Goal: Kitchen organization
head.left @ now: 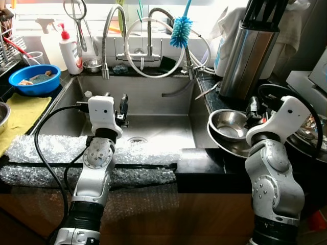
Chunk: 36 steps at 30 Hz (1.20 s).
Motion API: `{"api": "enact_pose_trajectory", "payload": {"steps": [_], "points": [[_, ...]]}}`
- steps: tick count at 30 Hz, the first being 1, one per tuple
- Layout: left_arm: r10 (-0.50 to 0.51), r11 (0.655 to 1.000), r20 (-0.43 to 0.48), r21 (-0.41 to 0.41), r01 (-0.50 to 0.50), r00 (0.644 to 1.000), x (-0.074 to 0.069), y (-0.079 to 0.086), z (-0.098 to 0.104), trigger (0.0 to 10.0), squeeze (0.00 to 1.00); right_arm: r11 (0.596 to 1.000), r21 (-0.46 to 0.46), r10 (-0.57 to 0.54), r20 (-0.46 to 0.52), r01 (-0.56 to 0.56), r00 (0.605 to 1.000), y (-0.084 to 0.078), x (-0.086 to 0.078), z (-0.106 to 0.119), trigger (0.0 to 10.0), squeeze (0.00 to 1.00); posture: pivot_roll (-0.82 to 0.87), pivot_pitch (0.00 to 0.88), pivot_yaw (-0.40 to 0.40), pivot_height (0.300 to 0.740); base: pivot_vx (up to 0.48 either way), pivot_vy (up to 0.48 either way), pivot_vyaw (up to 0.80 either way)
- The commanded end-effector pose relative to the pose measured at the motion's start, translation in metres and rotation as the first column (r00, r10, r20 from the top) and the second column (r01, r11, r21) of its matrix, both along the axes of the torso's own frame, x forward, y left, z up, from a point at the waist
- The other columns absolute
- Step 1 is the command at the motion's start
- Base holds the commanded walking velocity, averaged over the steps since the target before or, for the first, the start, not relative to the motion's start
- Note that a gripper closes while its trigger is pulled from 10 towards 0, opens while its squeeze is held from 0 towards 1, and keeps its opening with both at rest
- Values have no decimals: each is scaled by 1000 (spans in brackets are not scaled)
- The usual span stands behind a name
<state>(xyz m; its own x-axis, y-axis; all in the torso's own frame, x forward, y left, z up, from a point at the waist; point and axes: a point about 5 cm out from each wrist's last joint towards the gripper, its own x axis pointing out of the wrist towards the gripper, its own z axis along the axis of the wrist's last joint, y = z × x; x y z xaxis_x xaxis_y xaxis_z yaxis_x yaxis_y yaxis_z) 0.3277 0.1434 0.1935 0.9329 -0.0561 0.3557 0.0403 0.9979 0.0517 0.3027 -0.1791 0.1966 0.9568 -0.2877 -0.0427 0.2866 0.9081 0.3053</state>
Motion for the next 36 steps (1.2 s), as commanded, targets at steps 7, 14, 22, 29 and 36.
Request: {"api": "enact_pose_trajectory", "payload": {"steps": [7,14,22,29,36], "points": [[-19,1000,2,13,19,1000,-1,-2,0,10000,0,993,105,-38,-81,47,996,-7,2,-4,10000,0,-125,0,-40,740,0,0,0],[-22,1000,1,16,22,1000,-1,-2,-1,10000,0,988,139,-56,-91,68,994,-12,1,-2,10000,0,-126,0,-40,740,0,0,0],[-31,999,-1,22,31,1000,-1,-2,-1,10000,0,980,180,-66,-130,89,989,-18,2,-6,10000,0,-123,0,-38,740,0,0,0],[-37,999,-3,24,37,999,-1,-3,-1,10000,0,978,199,-34,-162,67,986,-15,3,-12,10000,0,-116,0,-38,740,0,0,0],[-40,999,-9,31,41,999,-1,-3,-2,10000,0,979,200,-6,-188,44,982,-13,5,-18,10000,0,-111,0,-36,740,0,0,0]]}}
